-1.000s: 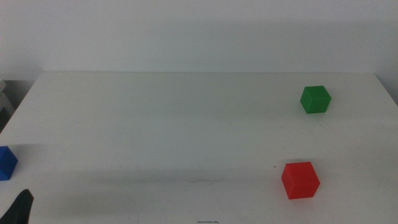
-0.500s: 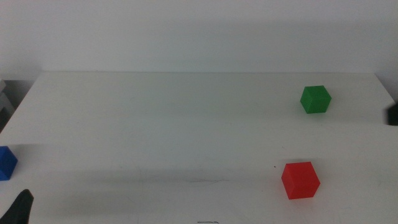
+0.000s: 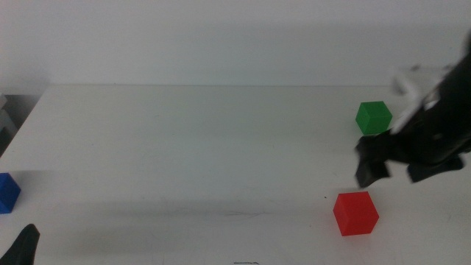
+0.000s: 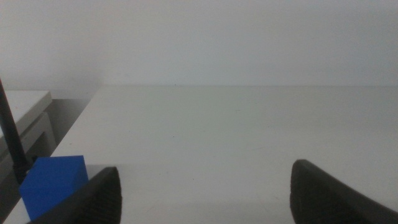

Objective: Stack red cubes first, then green, then blue cubes in a specific spot.

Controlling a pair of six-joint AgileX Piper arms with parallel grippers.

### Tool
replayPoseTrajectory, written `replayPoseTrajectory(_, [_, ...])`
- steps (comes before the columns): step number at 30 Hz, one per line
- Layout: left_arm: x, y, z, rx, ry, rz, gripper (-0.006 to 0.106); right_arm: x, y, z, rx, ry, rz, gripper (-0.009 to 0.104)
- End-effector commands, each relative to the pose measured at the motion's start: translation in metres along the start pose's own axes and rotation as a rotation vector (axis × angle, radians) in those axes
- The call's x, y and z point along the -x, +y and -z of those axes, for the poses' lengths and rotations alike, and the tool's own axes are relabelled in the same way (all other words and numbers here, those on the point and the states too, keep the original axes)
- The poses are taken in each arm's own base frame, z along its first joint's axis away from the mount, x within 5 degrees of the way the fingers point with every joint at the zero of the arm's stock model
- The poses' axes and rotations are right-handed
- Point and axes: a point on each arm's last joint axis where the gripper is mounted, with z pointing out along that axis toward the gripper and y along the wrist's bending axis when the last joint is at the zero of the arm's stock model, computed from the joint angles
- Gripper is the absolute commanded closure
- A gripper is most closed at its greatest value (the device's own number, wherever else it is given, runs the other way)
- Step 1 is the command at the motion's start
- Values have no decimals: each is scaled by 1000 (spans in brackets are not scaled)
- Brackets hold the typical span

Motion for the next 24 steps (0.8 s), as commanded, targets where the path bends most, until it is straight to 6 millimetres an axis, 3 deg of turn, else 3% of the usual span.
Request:
replayPoseTrajectory(1, [9,0,2,-7,-102,20,10,8,9,1,-9,-36,23,14])
replayPoseTrajectory(9, [9,0,2,-7,-102,20,10,22,14,-45,-61,35,59,14])
replayPoseTrajectory(24, [9,0,2,-7,-102,20,10,32,14,-90,-76,87,58,22])
